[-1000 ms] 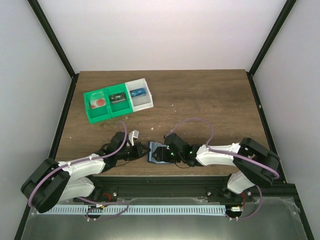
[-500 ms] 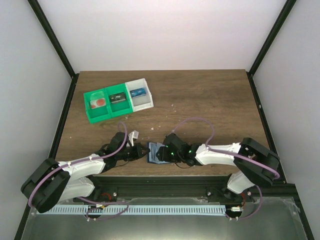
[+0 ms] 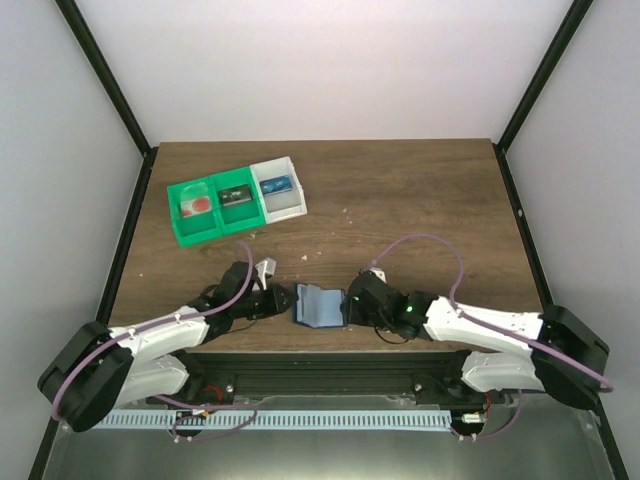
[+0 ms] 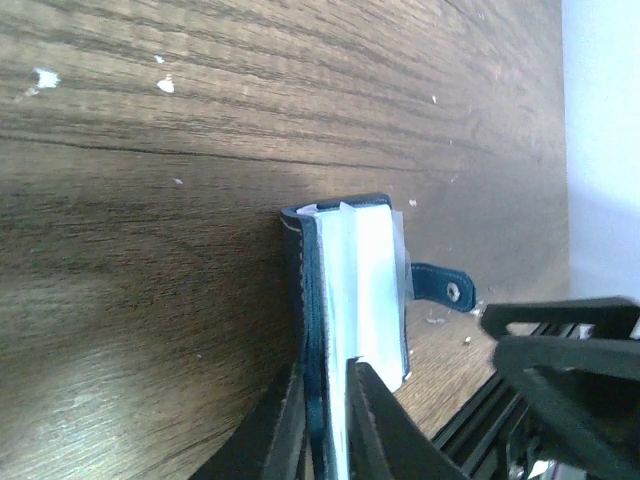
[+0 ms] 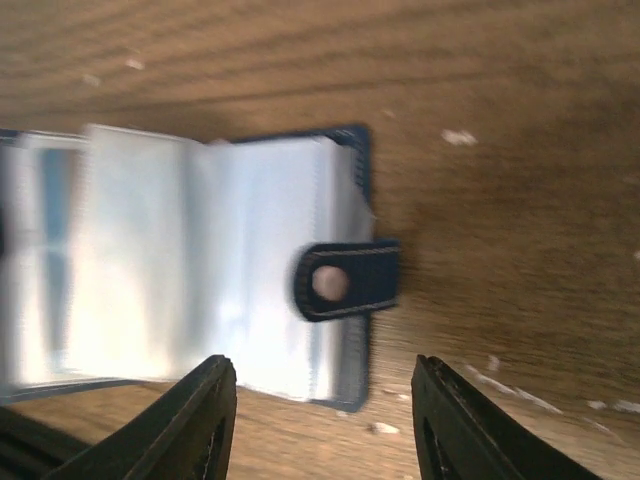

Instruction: Take the credit cards out of the card holder

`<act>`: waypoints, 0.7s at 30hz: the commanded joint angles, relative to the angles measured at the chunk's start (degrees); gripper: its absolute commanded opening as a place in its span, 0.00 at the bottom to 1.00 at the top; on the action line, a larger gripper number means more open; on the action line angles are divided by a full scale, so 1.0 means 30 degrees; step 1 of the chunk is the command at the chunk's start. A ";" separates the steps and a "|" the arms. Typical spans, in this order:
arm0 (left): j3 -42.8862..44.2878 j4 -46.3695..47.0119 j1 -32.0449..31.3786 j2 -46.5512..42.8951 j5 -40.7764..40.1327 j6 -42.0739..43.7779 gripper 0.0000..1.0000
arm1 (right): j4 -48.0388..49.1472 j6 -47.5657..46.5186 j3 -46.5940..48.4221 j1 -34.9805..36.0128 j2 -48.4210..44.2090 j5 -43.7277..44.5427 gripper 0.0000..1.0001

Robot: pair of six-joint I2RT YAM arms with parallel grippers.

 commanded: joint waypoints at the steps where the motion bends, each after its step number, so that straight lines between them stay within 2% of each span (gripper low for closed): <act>1: 0.0127 0.0438 -0.0050 0.0026 0.0407 0.0359 0.09 | 0.2424 -0.1407 0.0337 0.0062 -0.1325 -0.0439 0.50; 5: 0.0087 0.0959 -0.0029 0.0602 0.0964 0.0250 0.04 | 0.4329 -0.1697 0.0880 0.0062 -0.0435 -0.1858 0.58; 9: 0.0057 0.1102 -0.0040 0.0648 0.0978 0.0203 0.00 | 0.4613 -0.1875 0.2233 0.0064 0.2150 -0.2585 0.60; 13: 0.0059 0.1043 -0.0030 0.0556 0.0981 0.0275 0.00 | 0.4194 -0.1711 0.3447 0.0210 0.4300 -0.3093 0.68; 21: 0.0031 0.1133 -0.0036 0.0546 0.1020 0.0185 0.00 | 0.3869 -0.1427 0.4252 0.0296 0.6312 -0.2672 0.69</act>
